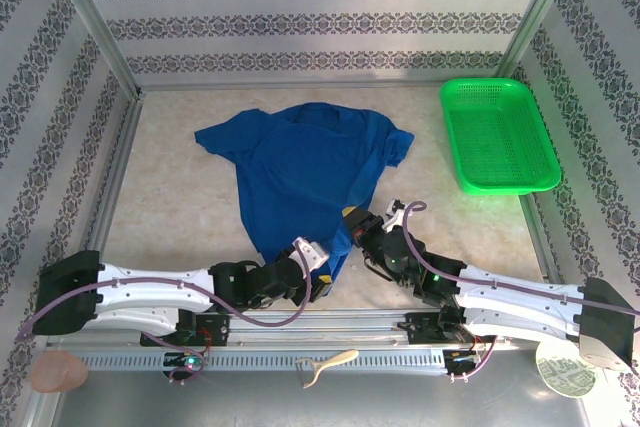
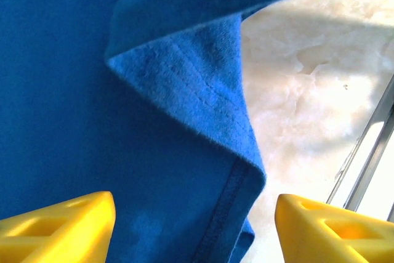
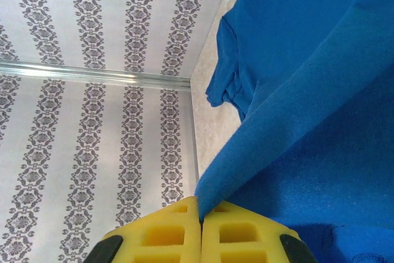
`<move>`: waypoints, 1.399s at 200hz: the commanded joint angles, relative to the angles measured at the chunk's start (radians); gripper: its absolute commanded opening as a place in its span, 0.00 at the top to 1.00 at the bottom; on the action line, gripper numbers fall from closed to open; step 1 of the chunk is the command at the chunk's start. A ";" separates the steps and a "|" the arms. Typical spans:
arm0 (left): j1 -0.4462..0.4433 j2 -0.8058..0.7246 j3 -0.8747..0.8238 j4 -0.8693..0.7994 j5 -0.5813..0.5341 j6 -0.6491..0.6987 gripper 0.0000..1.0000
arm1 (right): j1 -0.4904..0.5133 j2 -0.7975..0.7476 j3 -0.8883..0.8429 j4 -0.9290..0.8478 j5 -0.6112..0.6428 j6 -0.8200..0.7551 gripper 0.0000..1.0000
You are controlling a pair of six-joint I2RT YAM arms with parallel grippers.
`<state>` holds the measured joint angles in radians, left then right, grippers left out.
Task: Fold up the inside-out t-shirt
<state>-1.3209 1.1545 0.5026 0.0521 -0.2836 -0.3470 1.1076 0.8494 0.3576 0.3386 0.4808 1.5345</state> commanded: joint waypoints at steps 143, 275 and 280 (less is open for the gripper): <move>0.128 0.134 0.053 0.256 -0.027 -0.013 0.13 | -0.008 -0.047 -0.048 -0.021 0.015 -0.004 1.00; 0.197 -0.022 0.034 0.274 0.098 0.025 1.00 | -0.009 -0.109 -0.075 -0.077 0.044 0.002 0.98; 0.202 -0.058 0.039 0.240 0.098 0.033 1.00 | -0.010 -0.119 -0.079 -0.086 0.049 0.003 0.92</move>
<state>-1.1481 1.2472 0.5385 0.3710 -0.1844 -0.3447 1.1076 0.7734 0.3069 0.2943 0.4854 1.5387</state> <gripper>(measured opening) 0.050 0.054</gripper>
